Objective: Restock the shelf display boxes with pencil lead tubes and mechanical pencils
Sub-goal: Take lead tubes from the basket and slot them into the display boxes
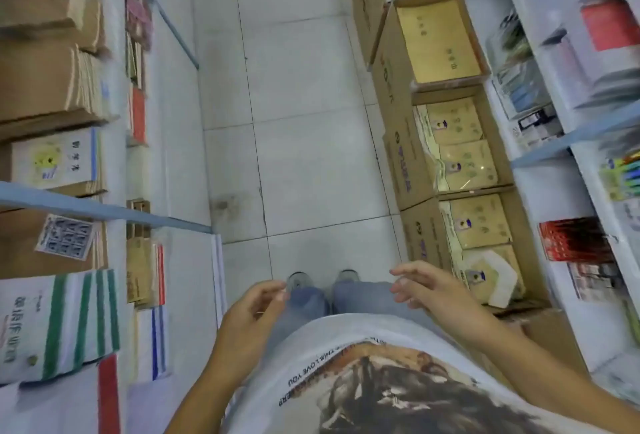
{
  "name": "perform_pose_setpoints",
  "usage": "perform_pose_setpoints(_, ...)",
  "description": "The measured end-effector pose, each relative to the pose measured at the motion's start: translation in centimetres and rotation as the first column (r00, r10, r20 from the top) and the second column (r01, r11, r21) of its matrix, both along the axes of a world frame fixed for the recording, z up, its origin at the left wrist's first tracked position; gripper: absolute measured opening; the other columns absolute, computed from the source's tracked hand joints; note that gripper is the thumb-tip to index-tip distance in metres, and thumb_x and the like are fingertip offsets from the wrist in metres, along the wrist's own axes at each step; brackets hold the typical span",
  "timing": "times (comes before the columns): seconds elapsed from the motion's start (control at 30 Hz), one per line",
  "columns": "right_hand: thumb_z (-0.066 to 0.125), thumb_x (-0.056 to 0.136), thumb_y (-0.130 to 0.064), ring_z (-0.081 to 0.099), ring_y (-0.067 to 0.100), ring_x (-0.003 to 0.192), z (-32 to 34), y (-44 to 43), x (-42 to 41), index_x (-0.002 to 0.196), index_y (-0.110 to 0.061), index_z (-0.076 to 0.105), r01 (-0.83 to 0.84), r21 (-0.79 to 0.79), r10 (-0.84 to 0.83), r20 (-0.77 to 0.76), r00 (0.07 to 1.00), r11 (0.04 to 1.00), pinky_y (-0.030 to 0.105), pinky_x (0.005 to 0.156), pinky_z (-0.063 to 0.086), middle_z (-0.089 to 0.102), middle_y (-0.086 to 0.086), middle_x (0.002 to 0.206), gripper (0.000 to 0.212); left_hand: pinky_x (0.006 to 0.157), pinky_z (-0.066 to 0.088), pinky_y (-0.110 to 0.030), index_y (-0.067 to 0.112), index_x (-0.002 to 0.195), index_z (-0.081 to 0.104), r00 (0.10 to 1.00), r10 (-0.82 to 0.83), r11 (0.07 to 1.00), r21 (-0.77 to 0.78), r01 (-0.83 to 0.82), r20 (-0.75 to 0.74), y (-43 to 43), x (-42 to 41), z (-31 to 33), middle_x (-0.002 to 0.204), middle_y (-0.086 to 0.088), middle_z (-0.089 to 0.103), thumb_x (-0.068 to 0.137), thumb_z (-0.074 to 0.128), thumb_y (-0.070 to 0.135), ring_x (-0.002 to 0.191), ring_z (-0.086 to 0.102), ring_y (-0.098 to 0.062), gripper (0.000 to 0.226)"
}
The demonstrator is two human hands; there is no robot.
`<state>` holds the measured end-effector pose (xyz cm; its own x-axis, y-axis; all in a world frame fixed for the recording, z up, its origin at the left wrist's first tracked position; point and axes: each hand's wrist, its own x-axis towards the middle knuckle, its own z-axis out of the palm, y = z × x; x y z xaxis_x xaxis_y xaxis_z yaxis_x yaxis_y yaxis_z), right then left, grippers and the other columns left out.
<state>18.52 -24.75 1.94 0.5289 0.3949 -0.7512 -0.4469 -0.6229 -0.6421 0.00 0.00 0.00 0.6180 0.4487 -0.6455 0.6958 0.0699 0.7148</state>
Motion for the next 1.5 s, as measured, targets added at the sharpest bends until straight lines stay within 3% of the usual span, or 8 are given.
perform_pose_setpoints(0.27,0.056,0.096,-0.013,0.069,0.017,0.084,-1.8,2.3,5.6,0.103,-0.023,0.067,0.024,-0.033,-0.025,-0.012,1.000,0.999,0.030,0.076,0.052,0.074,-0.001,0.090,0.016,0.090,0.052,-0.028,0.038,0.105,0.069,0.999,0.023,1.000,-0.020,-0.024,-0.036,2.0,4.2,-0.4,0.101,0.016,0.076,0.097,0.064,0.027,0.097,0.071,-0.005,0.015)
perform_pose_setpoints(0.6,0.054,0.096,-0.013,0.068,0.012,0.079,-4.5,17.5,18.9,0.103,-0.023,0.066,-0.164,-0.014,0.164,-0.003,0.986,0.986,0.025,0.073,0.050,0.074,-0.001,0.090,0.017,0.080,0.050,-0.018,0.028,0.105,0.068,0.966,0.248,0.968,0.058,-0.244,-0.066,14.3,12.8,-1.6,0.102,0.005,0.076,0.099,0.060,0.015,0.087,0.072,-0.002,0.017)
perform_pose_setpoints(0.83,0.054,0.097,-0.010,0.068,0.010,0.078,-3.0,27.3,31.3,0.103,-0.023,0.066,-0.057,-0.084,0.058,0.002,0.998,0.995,0.027,0.075,0.051,0.073,0.000,0.091,0.019,0.090,0.053,-0.029,0.029,0.103,0.070,0.988,0.146,0.989,-0.019,-0.147,-0.042,27.0,28.9,-2.1,0.099,0.004,0.076,0.097,0.064,0.020,0.097,0.071,-0.013,0.012)
perform_pose_setpoints(0.93,0.054,0.096,-0.008,0.068,0.015,0.080,-2.1,30.0,36.6,0.105,-0.019,0.066,0.014,-0.105,-0.012,0.019,1.000,0.994,0.029,0.076,0.051,0.073,0.004,0.093,0.018,0.081,0.055,-0.021,0.032,0.104,0.069,0.999,0.025,0.999,-0.032,-0.026,-0.020,31.8,37.5,-1.7,0.097,0.011,0.076,0.099,0.061,0.019,0.093,0.071,-0.006,0.016)
perform_pose_setpoints(1.1,0.056,0.096,-0.011,0.067,0.019,0.084,-2.9,34.4,47.4,0.105,-0.019,0.065,0.102,-0.137,-0.100,0.018,0.995,0.985,0.013,0.054,0.044,0.072,0.005,0.096,0.015,0.088,0.052,-0.030,0.034,0.104,0.069,0.998,-0.064,0.998,-0.019,0.064,0.006,38.3,52.1,-2.7,0.100,0.011,0.077,0.099,0.061,0.017,0.092,0.072,-0.008,0.019)
perform_pose_setpoints(1.2,0.055,0.096,-0.008,0.065,0.021,0.084,-3.6,37.7,55.8,0.106,-0.014,0.065,0.078,-0.133,-0.077,0.008,0.997,0.988,0.021,0.067,0.045,0.070,0.013,0.100,0.015,0.091,0.053,-0.033,0.028,0.105,0.070,1.000,-0.016,1.000,-0.012,0.016,0.000,41.5,60.1,-2.9,0.097,0.004,0.077,0.098,0.061,0.012,0.092,0.072,-0.013,0.019)
perform_pose_setpoints(1.4,0.054,0.097,-0.012,0.066,0.018,0.084,-1.9,47.1,72.9,0.107,-0.017,0.064,-0.082,-0.134,0.079,-0.030,0.996,0.988,0.019,0.070,0.048,0.070,0.008,0.098,0.015,0.077,0.053,-0.017,0.020,0.104,0.070,0.989,0.144,0.987,-0.069,-0.147,-0.043,47.1,72.4,-1.0,0.095,0.002,0.077,0.099,0.061,0.014,0.083,0.072,-0.006,0.012)
perform_pose_setpoints(1.5,0.054,0.097,-0.013,0.066,0.010,0.077,-1.5,53.5,80.6,0.104,-0.021,0.064,-0.163,-0.115,0.166,0.013,0.986,0.980,0.010,0.061,0.046,0.071,0.005,0.096,0.015,0.077,0.052,-0.018,0.021,0.104,0.070,0.974,0.219,0.973,-0.065,-0.223,-0.058,51.3,77.1,-0.7,0.095,0.002,0.077,0.099,0.061,0.016,0.082,0.072,-0.005,0.012)
